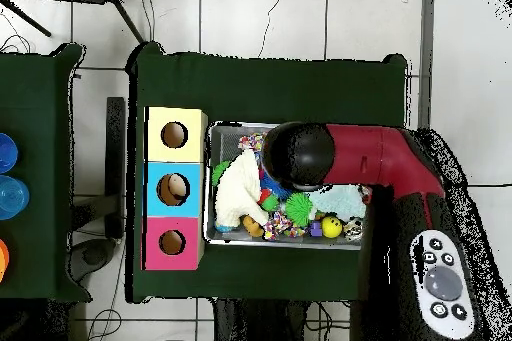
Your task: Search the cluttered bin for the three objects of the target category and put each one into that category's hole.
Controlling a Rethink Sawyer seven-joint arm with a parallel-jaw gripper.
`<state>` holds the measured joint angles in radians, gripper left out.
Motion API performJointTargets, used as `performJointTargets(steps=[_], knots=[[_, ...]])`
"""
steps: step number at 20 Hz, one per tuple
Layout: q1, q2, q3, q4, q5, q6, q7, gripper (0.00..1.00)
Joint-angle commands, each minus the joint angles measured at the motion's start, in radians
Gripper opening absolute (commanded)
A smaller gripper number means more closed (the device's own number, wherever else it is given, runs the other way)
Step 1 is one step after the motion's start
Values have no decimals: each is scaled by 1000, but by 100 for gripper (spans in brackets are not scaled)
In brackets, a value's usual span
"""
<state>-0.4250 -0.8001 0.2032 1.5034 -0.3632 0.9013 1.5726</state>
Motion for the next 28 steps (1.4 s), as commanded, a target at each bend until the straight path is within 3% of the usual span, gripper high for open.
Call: performJointTargets(steps=[1, 17, 28], knots=[[42, -55, -16, 171, 35, -1, 121, 0], [115, -64, -60, 255, 70, -136, 190, 0], [199, -73, -114, 262, 105, -144, 229, 0]])
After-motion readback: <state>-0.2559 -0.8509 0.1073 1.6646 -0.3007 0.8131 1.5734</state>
